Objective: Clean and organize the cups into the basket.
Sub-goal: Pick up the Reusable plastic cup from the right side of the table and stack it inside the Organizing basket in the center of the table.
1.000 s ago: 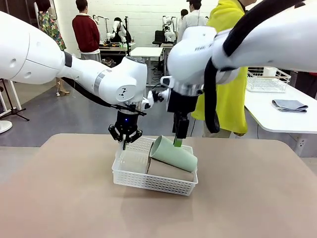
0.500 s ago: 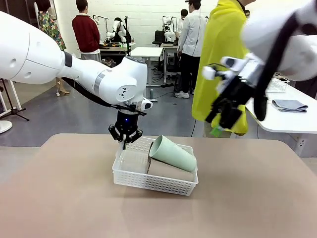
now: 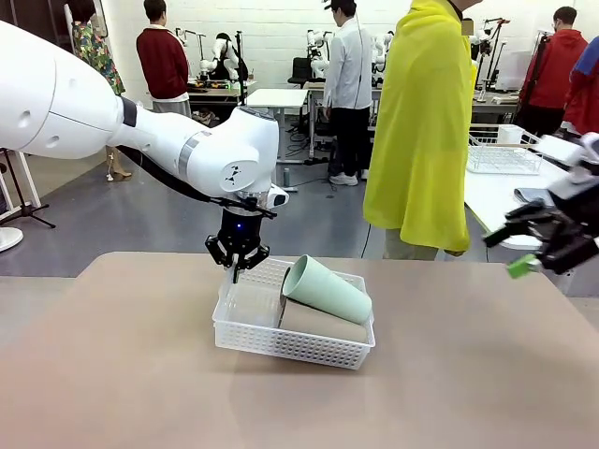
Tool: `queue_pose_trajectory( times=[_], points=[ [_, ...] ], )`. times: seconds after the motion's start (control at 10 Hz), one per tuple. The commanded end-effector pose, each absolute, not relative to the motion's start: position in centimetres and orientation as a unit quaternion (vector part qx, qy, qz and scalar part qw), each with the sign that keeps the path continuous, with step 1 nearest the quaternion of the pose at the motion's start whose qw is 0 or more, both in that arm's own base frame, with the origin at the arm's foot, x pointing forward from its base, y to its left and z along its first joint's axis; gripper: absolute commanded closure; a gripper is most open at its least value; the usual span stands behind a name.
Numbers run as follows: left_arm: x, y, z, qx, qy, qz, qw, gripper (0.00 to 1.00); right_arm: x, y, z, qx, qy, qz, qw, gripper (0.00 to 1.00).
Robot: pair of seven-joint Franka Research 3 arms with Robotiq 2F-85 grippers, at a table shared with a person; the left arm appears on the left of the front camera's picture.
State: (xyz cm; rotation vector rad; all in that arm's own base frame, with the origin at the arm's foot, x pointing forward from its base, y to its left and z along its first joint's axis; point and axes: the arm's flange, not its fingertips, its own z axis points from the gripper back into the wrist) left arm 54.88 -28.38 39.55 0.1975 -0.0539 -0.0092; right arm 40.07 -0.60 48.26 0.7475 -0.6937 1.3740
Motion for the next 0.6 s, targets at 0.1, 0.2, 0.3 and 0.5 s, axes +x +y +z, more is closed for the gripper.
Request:
queue_pose_trajectory(
  times=[0.1, 0.2, 0.3, 0.5],
  points=[
    [54.5, -28.3, 39.5, 0.095, -0.028, -0.007, 0.995, 1.00, 39.4, -6.0, 46.4, 0.371, -0.329, 0.576, 0.650, 0.00],
    [54.5, -28.3, 39.5, 0.095, -0.028, -0.007, 0.995, 1.00, 38.5, -7.4, 45.9, 0.373, -0.332, 0.564, 0.658, 0.00],
    [54.5, -28.3, 39.5, 0.095, -0.028, -0.007, 0.995, 1.00, 37.6, -8.6, 45.6, 0.369, -0.330, 0.557, 0.667, 0.00],
    [54.5, -28.3, 39.5, 0.095, -0.028, -0.007, 0.995, 1.00, 38.2, -8.5, 45.9, 0.371, -0.325, 0.557, 0.668, 0.00]
  ],
)
